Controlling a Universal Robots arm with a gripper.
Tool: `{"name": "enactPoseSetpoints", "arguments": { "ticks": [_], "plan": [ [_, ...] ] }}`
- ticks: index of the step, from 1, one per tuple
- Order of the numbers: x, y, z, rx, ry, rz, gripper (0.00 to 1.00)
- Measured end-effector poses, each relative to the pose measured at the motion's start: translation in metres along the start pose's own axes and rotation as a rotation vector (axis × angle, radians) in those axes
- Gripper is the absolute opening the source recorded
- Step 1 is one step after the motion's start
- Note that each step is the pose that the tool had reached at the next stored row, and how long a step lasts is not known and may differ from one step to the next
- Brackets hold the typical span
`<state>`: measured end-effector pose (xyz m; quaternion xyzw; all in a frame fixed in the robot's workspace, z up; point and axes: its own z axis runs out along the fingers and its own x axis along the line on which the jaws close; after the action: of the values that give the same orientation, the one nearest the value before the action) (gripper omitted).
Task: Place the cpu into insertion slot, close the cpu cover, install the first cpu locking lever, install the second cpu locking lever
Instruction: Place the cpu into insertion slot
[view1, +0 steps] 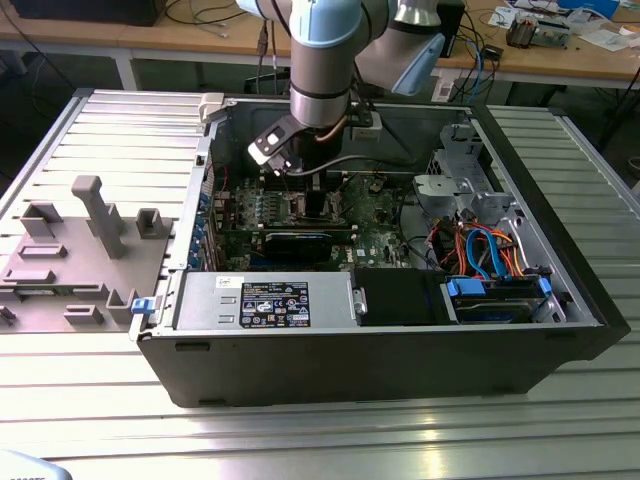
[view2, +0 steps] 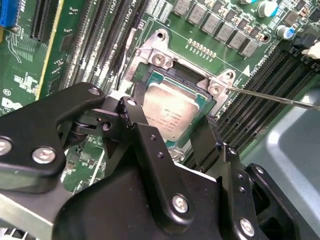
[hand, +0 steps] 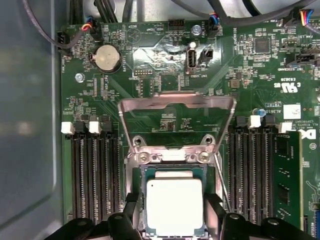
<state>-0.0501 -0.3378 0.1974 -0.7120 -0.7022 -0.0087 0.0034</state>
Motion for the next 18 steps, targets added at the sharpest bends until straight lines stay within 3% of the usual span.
{"name": "enactPoseSetpoints", "arguments": {
  "ticks": [4,11,18],
  "plan": [
    [-0.0023,0.0,-0.0006,0.0001,-0.0003,0.0,0.62],
    [-0.0021,0.0003,-0.0101,0.0001,0.0002,0.0,0.62],
    [-0.0021,0.0005,-0.0136,0.0001,0.0002,0.0,0.62]
  ]
}}
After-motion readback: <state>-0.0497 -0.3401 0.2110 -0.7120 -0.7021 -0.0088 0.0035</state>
